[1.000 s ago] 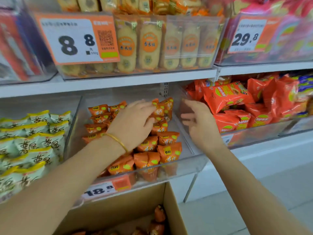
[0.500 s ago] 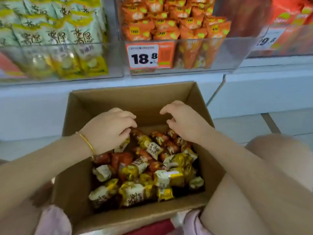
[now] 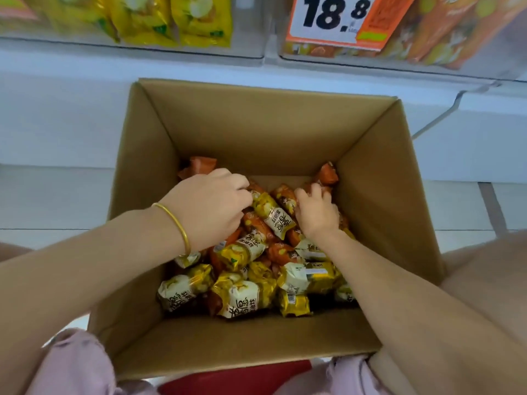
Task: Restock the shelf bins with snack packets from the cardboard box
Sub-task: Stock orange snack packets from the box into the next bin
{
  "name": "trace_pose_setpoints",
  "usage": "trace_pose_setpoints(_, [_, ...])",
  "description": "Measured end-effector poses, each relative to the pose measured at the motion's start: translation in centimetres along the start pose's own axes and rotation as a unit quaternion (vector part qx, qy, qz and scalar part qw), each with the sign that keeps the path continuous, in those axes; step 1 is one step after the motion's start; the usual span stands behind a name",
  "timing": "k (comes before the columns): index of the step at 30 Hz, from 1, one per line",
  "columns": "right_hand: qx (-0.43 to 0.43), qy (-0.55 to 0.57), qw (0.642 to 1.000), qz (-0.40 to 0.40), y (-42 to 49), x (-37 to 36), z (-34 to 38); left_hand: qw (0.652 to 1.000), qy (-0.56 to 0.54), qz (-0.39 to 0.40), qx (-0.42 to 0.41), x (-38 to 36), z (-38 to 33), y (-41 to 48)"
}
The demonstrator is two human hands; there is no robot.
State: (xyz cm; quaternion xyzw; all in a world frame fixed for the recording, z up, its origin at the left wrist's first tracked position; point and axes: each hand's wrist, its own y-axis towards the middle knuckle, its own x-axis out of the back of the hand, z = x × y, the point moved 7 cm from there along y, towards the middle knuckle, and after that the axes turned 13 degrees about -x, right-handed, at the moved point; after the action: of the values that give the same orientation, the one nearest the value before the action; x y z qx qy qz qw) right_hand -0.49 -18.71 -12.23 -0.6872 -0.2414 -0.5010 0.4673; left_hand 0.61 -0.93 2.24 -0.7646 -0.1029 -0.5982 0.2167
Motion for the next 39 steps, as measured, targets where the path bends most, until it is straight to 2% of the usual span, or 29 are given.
trace_pose_setpoints(3, [-0.029,0.037,0.999,0.003,2.5,-1.2,0.5,0.998,0.022,-0.043,-0.029,0.0,-0.4,0.2])
trace_pose_setpoints(6, [-0.084,0.051,0.994,0.044,4.7,-3.1,-0.4,0.997,0.012,-0.059,-0.046,-0.5,-0.6,0.7])
trace_pose_setpoints(14, [-0.125,-0.039,0.985,0.112,6.8,-7.6,-1.4,0.997,-0.006,-0.051,-0.057,-1.4,-1.0,2.7])
trace_pose_setpoints(18, [-0.101,-0.039,0.992,0.069,7.3,-6.8,-1.4,0.997,0.001,-0.051,-0.062,-1.7,-0.8,2.9])
trace_pose_setpoints(24, [-0.096,0.081,0.992,0.009,4.3,-2.6,-1.6,1.0,-0.027,0.004,-0.005,-2.2,-0.4,3.4])
trace_pose_setpoints(26, [-0.091,0.129,0.987,0.004,3.2,-0.1,-1.9,0.99,-0.108,0.06,0.065,-3.3,0.6,3.8])
trace_pose_setpoints(27, [-0.085,0.153,0.985,0.003,2.2,1.3,-1.9,0.977,-0.173,0.051,0.111,-3.4,1.1,3.8])
trace_pose_setpoints(28, [-0.077,0.177,0.981,0.0,1.2,2.8,-1.9,0.954,-0.247,0.024,0.167,-3.3,1.7,3.6])
trace_pose_setpoints(29, [-0.068,0.202,0.977,-0.009,0.1,4.2,-1.7,0.911,-0.339,-0.022,0.235,-3.3,2.5,3.2])
trace_pose_setpoints(30, [-0.061,0.231,0.971,-0.021,-1.2,5.8,-1.4,0.833,-0.458,-0.065,0.304,-3.6,2.8,2.7])
trace_pose_setpoints(31, [-0.055,0.269,0.961,-0.029,-2.6,7.2,-1.1,0.722,-0.584,-0.103,0.356,-4.0,2.4,2.2])
trace_pose_setpoints(32, [-0.049,0.311,0.949,-0.031,-4.1,8.6,-0.8,0.607,-0.687,-0.13,0.379,-4.2,1.7,1.9])
trace_pose_setpoints(33, [-0.037,0.349,0.936,-0.027,-5.5,9.9,-0.4,0.517,-0.755,-0.148,0.375,-4.1,0.9,2.0])
trace_pose_setpoints(34, [-0.017,0.372,0.928,-0.027,-7.0,11.1,0.1,0.46,-0.802,-0.156,0.347,-3.6,0.1,2.3])
trace_pose_setpoints(35, [0.006,0.385,0.922,-0.033,-8.3,12.1,0.5,0.424,-0.838,-0.157,0.307,-3.2,-0.4,2.8])
trace_pose_setpoints(37, [0.047,0.401,0.913,-0.047,-10.4,13.7,1.3,0.374,-0.874,-0.179,0.254,-2.1,-0.9,3.2])
trace_pose_setpoints(39, [0.078,0.403,0.911,-0.047,-11.5,14.4,1.9,0.347,-0.88,-0.212,0.244,-1.1,-0.8,3.0])
